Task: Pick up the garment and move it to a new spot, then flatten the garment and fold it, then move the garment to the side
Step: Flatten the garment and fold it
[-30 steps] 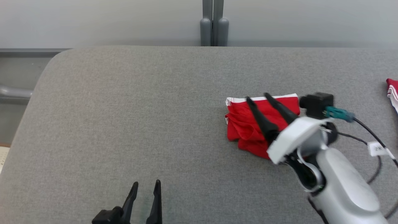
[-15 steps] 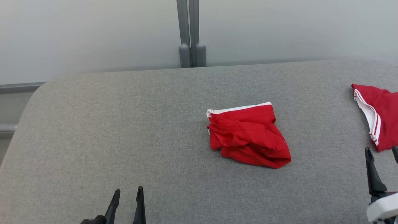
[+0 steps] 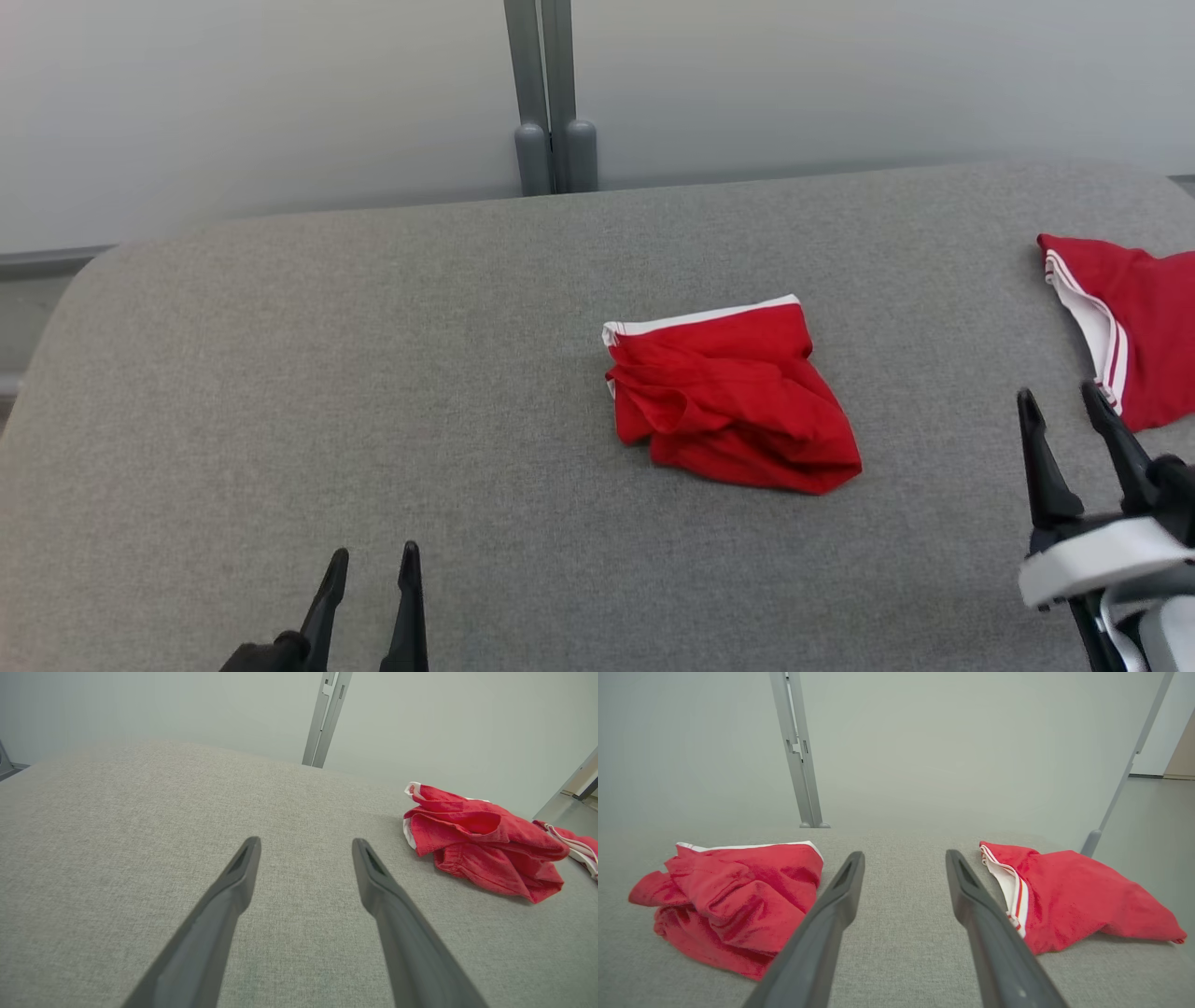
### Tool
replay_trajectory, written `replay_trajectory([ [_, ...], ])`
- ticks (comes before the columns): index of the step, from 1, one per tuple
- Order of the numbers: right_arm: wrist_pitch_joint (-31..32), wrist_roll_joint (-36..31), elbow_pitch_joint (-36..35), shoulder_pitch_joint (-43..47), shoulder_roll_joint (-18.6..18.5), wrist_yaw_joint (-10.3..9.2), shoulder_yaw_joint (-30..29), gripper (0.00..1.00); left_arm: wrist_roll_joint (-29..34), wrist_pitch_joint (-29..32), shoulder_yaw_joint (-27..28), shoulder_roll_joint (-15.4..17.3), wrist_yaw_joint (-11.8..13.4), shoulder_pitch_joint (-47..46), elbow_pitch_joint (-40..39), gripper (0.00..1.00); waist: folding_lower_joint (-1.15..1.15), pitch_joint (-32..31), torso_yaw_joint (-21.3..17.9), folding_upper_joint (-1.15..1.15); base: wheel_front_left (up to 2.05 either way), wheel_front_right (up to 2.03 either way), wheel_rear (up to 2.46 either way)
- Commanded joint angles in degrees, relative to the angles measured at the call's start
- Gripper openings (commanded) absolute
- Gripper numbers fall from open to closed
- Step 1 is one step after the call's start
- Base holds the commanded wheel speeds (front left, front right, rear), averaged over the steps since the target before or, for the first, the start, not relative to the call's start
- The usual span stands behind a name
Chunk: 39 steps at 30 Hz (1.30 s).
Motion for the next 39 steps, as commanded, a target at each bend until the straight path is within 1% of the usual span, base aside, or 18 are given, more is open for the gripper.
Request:
replay_trajectory([
  [1, -0.16, 0.65, 1.01, -2.78, -1.07, 0.00, 1.90, 0.00, 1.03, -0.13, -0.20, 0.13, -0.49, -2.29, -0.33, 1.00, 0.00, 3.72, 0.83, 0.00, 0.00, 0.00, 0.00],
  [4, -0.16, 1.79, 4.41, -10.26, -2.73, 0.00, 8.51, 0.00, 1.36, -0.13, -0.99, 0.14, -1.00, -4.32, 0.13, 1.00, 0.00, 7.09, 1.77, 0.00, 0.00, 0.00, 0.00],
  [7, 0.03, 2.14, 11.45, -17.16, -4.43, -0.01, 15.64, 0.00, 1.82, -0.14, -1.79, 0.14, -1.51, -6.28, 1.19, 1.00, 0.00, 9.23, 2.89, 0.00, 0.00, 0.00, 0.00],
  [9, 0.24, 2.88, 16.16, -20.85, -4.36, -0.01, 19.76, 0.00, 1.81, -0.13, -2.14, 0.14, -1.74, -7.34, 1.71, 1.00, 0.00, 10.17, 3.89, 0.00, 0.00, 0.00, 0.00],
  [13, 0.05, 4.66, 23.74, -26.02, -3.28, -0.01, 25.46, 0.00, 0.89, -0.14, -2.63, 0.14, -1.56, -8.51, 2.25, 1.00, 0.00, 11.13, 5.66, 0.00, 0.00, 0.00, 0.00],
  [16, -0.18, 6.09, 26.31, -27.60, -2.52, -0.01, 29.02, 0.00, 0.27, -0.14, -2.95, 0.14, -1.10, -8.94, 2.08, 1.00, 0.00, 11.22, 6.62, 0.00, 0.00, 0.00, 0.00],
  [18, -0.20, 7.34, 25.67, -27.27, -1.91, -0.01, 30.82, 0.00, -0.17, -0.13, -2.85, 0.15, -0.80, -8.60, 1.84, 1.00, 0.00, 10.99, 6.90, 0.00, 0.00, 0.00, 0.00],
  [22, -0.14, 9.06, 22.03, -24.08, -2.61, -0.01, 34.03, 0.00, 0.03, -0.13, -2.69, 0.14, -0.81, -7.55, 2.11, 1.00, 0.00, 10.46, 7.25, 0.00, 0.00, 0.00, 0.00],
  [26, -0.15, 9.49, 18.72, -21.68, -2.55, 0.00, 36.89, 0.00, 0.54, -0.13, -2.52, 0.14, -1.05, -7.08, 2.41, 1.00, 0.00, 10.27, 7.32, 0.00, 0.00, 0.00, 0.00],
  [29, -0.15, 9.48, 17.93, -21.09, -2.04, 0.00, 39.46, 0.00, 0.23, -0.13, -2.90, 0.14, -0.92, -7.07, 2.46, 1.00, 0.00, 10.40, 7.46, 0.00, 0.00, 0.00, 0.00],
  [34, -0.16, 9.47, 16.78, -20.72, 0.93, 0.00, 41.68, 0.00, -0.47, -0.13, -3.64, 0.15, -0.42, -7.37, 2.58, 1.00, 0.00, 10.04, 7.75, 0.00, 0.00, 0.00, 0.00],
  [39, -0.16, 8.33, 17.55, -21.82, 3.86, -0.01, 44.31, 0.00, -0.79, -0.13, -3.61, 0.14, -0.12, -6.74, 2.68, 1.00, 0.00, 9.64, 7.14, 0.00, 0.00, 0.00, 0.00],
])
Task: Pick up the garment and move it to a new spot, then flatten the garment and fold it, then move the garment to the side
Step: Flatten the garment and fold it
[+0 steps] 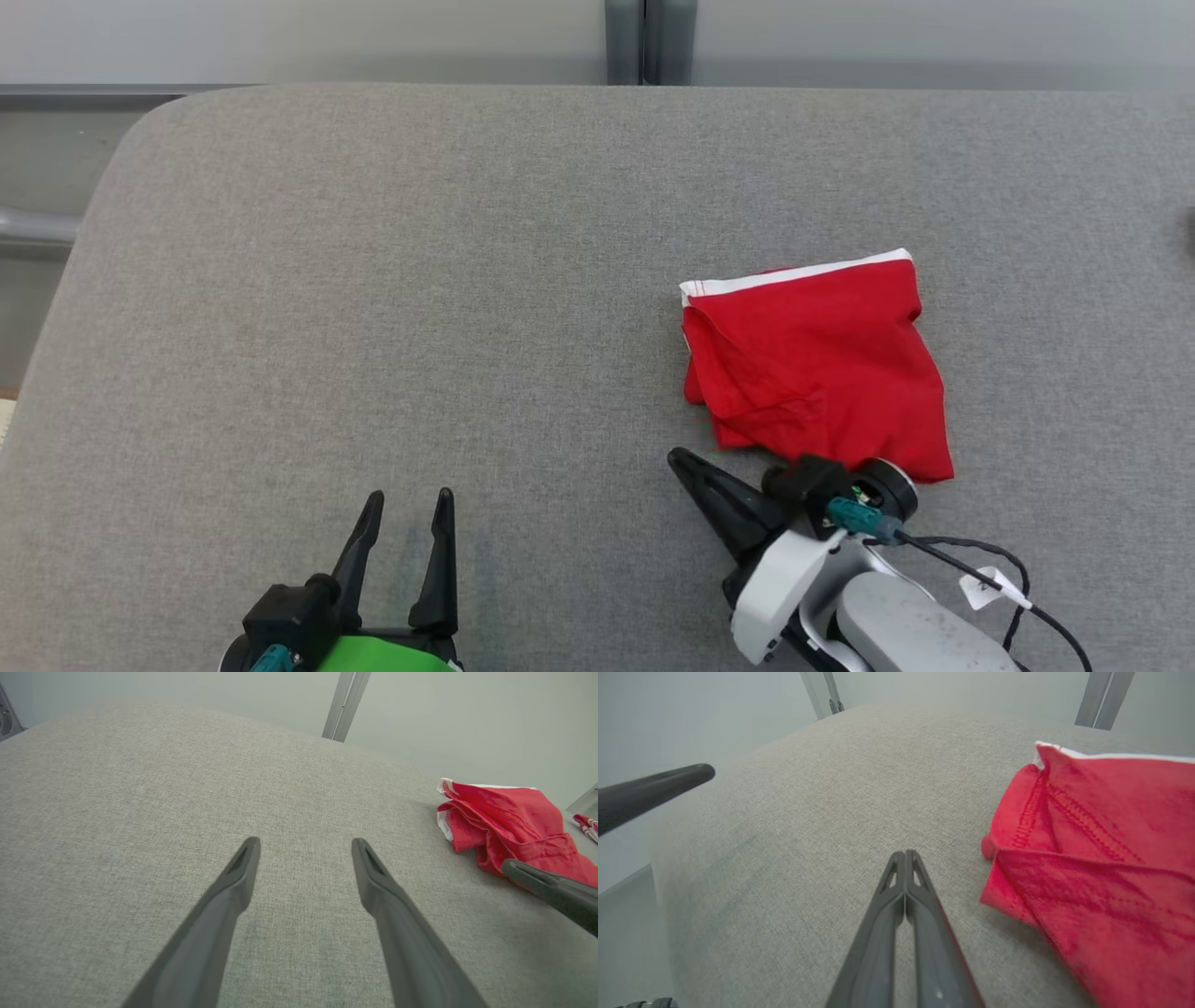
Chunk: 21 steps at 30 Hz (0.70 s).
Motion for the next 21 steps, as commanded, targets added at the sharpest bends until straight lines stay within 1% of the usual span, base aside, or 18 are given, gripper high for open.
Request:
replay_trajectory([
  [1, -0.14, -0.69, 0.02, -0.69, 0.85, -0.01, 0.48, 0.00, 0.04, -0.13, 0.19, 0.16, 0.39, 0.65, 0.23, 1.00, 0.00, -0.32, -0.39, 0.00, 0.00, 0.00, 0.00],
  [4, -0.13, 0.24, -1.85, -0.65, 2.47, -0.01, -0.71, 0.00, 0.08, -0.13, 0.11, 0.16, 0.38, 0.39, 0.07, 1.00, 0.00, -0.80, -0.77, 0.00, 0.00, 0.00, 0.00],
  [8, -0.13, -0.38, -5.76, 2.60, 1.78, -0.01, -4.60, 0.00, -0.03, -0.13, 0.75, 0.15, 0.60, 1.88, 0.33, 1.00, 0.00, -3.34, -1.89, 0.00, 0.00, 0.00, 0.00],
  [12, -0.13, -2.21, -11.03, 7.25, -0.99, -0.01, -10.61, 0.00, 0.29, -0.14, 1.83, 0.16, 0.54, 4.12, 0.27, 1.00, 0.00, -6.36, -3.64, 0.00, 0.00, 0.00, 0.00],
  [14, -0.13, -2.98, -12.51, 9.64, -2.31, -0.01, -13.69, 0.00, 0.15, -0.13, 2.36, 0.15, 0.73, 5.06, 0.03, 1.00, 0.00, -7.21, -4.38, 0.00, 0.00, 0.00, 0.00],
  [16, -0.13, -3.61, -12.37, 10.96, -3.63, -0.01, -16.46, 0.00, 0.05, -0.13, 2.39, 0.14, 0.70, 5.46, -0.25, 1.00, 0.00, -7.40, -4.79, 0.00, 0.00, 0.00, 0.00],
  [19, -0.13, -4.53, -10.50, 10.58, -5.10, 0.00, -18.79, 0.00, 0.00, -0.13, 1.73, 0.15, 0.42, 4.64, -0.66, 1.00, 0.00, -6.18, -4.83, 0.00, 0.00, 0.00, 0.00],
  [21, -0.13, -3.46, -8.76, 9.16, -4.74, 0.00, -19.51, 0.00, 0.11, -0.13, 0.92, 0.15, 0.17, 3.48, -0.64, 1.00, 0.00, -5.10, -4.38, 0.00, 0.00, 0.00, 0.00],
])
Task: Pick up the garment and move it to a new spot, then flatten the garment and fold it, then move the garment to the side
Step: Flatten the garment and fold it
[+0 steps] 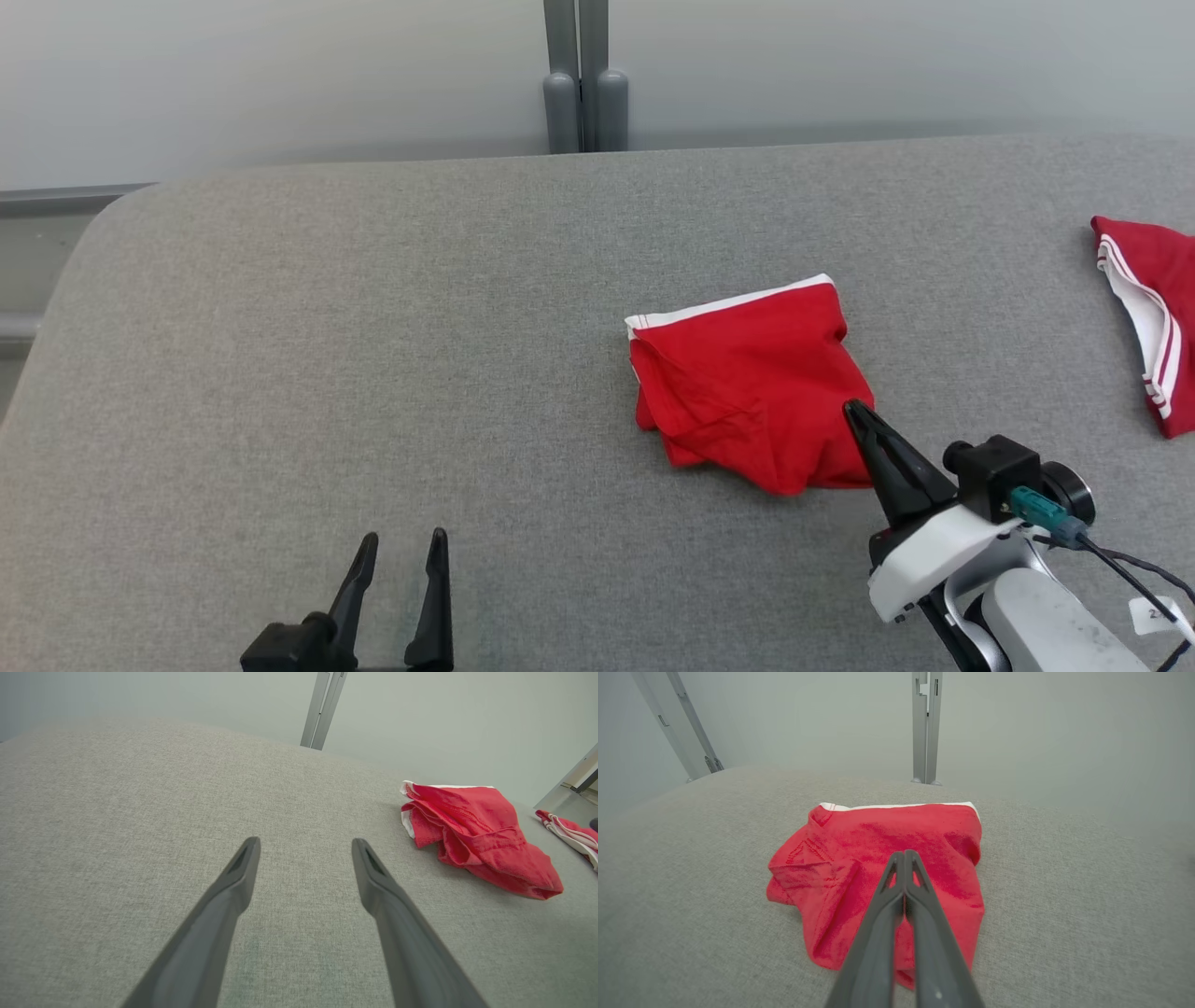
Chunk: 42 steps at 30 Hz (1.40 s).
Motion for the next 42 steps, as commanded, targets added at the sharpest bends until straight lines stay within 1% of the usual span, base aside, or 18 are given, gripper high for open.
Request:
replay_trajectory([
  [1, -0.13, -0.07, 1.75, -1.73, -0.12, 0.01, 0.70, 0.00, 0.18, -0.14, -0.42, 0.16, -0.33, -1.36, 0.03, 1.00, 0.00, 1.53, 0.70, 0.00, 0.00, 0.00, 0.00],
  [4, -0.14, 0.27, 5.79, -4.49, -0.26, -0.03, 1.82, 0.00, -0.35, -0.14, -1.25, 0.16, -0.28, -1.99, 0.32, 1.00, 0.00, 2.82, 1.72, 0.00, 0.00, 0.00, 0.00],
  [6, -0.14, 1.87, 8.58, -6.29, 0.61, -0.02, 2.27, 0.00, -0.46, -0.14, -1.80, 0.16, 0.00, -2.34, 0.34, 1.00, 0.00, 3.66, 2.40, 0.00, 0.00, 0.00, 0.00],
  [8, -0.14, 1.20, 11.53, -8.34, 0.13, -0.02, 3.65, 0.00, -0.49, -0.13, -2.29, 0.15, 0.00, -2.63, 0.53, 1.00, 0.00, 4.37, 3.20, 0.00, 0.00, 0.00, 0.00],
  [11, -0.14, 1.50, 14.10, -10.08, 1.39, -0.01, 5.19, 0.00, -0.90, -0.13, -2.66, 0.17, 0.38, -2.75, 0.86, 1.00, 0.00, 4.66, 4.64, 0.00, 0.00, 0.00, 0.00],
  [14, -0.14, 2.59, 14.21, -10.02, 2.37, -0.01, 6.41, 0.00, -1.35, -0.13, -2.73, 0.16, 0.78, -2.60, 0.76, 1.00, 0.00, 4.39, 5.42, 0.00, 0.00, 0.00, 0.00],
  [20, -0.14, 4.13, 13.78, -9.46, 4.03, -0.01, 12.46, 0.00, -1.18, -0.13, -3.05, 0.15, 0.88, -2.56, 1.08, 1.00, 0.00, 4.37, 6.07, 0.00, 0.00, 0.00, 0.00],
  [27, -0.14, 6.04, 14.46, -11.10, 5.12, -0.01, 20.67, 0.00, -1.30, -0.13, -2.45, 0.16, 1.17, -2.11, 1.26, 1.00, 0.00, 3.66, 5.28, 0.00, 0.00, 0.00, 0.00],
  [30, -0.14, 6.86, 13.71, -11.37, 5.10, 0.00, 22.78, 0.00, -1.21, -0.13, -1.90, 0.16, 1.11, -1.36, 1.42, 1.00, 0.00, 2.51, 4.57, 0.00, 0.00, 0.00, 0.00],
  [33, -0.14, 7.59, 10.58, -9.56, 4.73, 0.00, 22.05, 0.00, -0.94, -0.13, -0.77, 0.16, 1.17, -0.07, 1.37, 1.00, 0.00, 0.09, 3.31, 0.00, 0.00, 0.00, 0.00],
  [35, -0.14, 7.86, 7.96, -7.72, 4.07, -0.01, 20.11, 0.00, -0.79, -0.13, 0.05, 0.17, 1.15, 0.92, 1.22, 1.00, 0.00, -1.43, 2.46, 0.00, 0.00, 0.00, 0.00],
  [38, -0.14, 7.09, 3.38, -3.54, 2.66, 0.00, 15.07, 0.00, -0.41, -0.13, 2.10, 0.17, 1.18, 3.24, 1.22, 1.00, 0.00, -4.55, 0.39, 0.00, 0.00, 0.00, 0.00],
  [42, -0.13, 5.72, -1.07, 2.04, 0.66, 0.00, 7.83, 0.00, 0.20, -0.13, 4.24, 0.15, 0.74, 4.26, 0.63, 1.00, 0.00, -6.45, -1.52, 0.00, 0.00, 0.00, 0.00],
])
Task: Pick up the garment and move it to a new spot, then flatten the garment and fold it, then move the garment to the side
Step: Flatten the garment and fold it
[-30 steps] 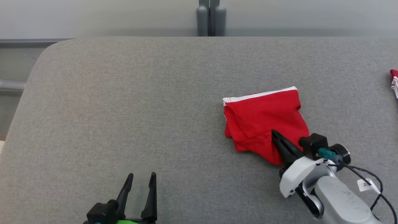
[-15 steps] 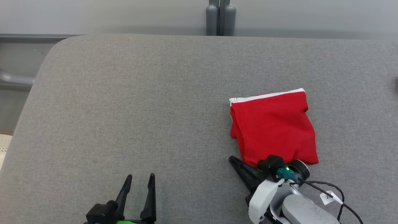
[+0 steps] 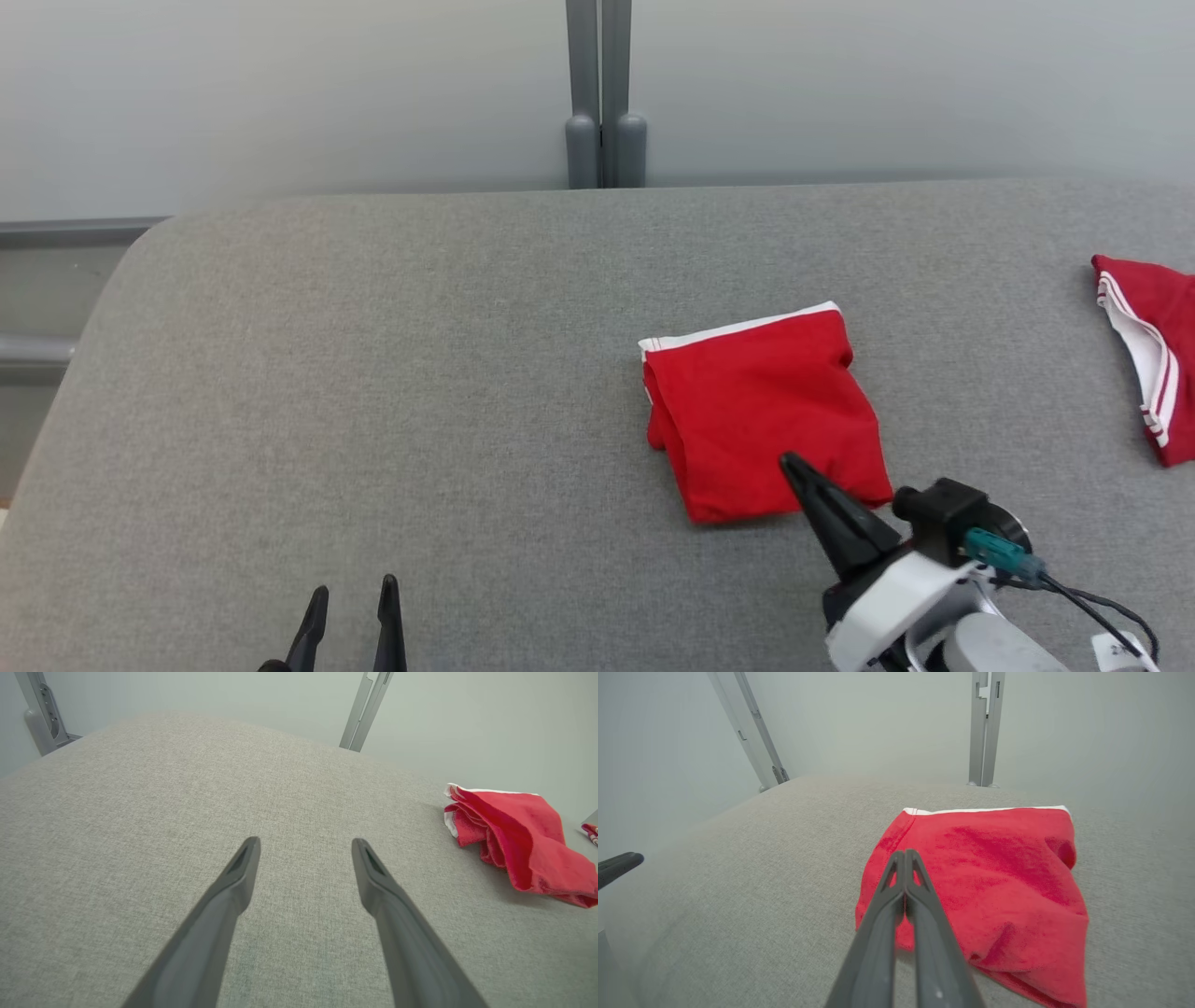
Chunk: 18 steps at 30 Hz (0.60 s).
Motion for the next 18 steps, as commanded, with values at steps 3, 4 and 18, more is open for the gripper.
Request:
replay_trajectory([
  [3, -0.14, -1.54, -2.59, 5.02, -1.73, -0.01, -6.66, 0.38, 1.00, -0.14, 1.24, 0.16, -0.60, 0.77, -0.26, 1.00, 0.00, -4.08, -3.13, 0.00, 0.00, 0.00, 0.00],
  [4, -0.14, -2.36, -3.44, 6.60, -2.10, -0.01, -9.15, 0.77, 1.25, -0.14, 1.44, 0.15, -0.88, 0.76, -0.21, 1.00, 0.00, -4.42, -3.05, 0.00, 0.00, 0.00, 0.00],
  [18, -0.14, -6.28, -2.09, 17.85, -0.03, 0.00, -31.47, 1.00, 4.87, -0.13, 5.55, 0.16, -3.11, 0.08, 0.21, 1.00, 0.00, -5.93, -2.24, 0.00, 0.00, 0.00, 0.00],
])
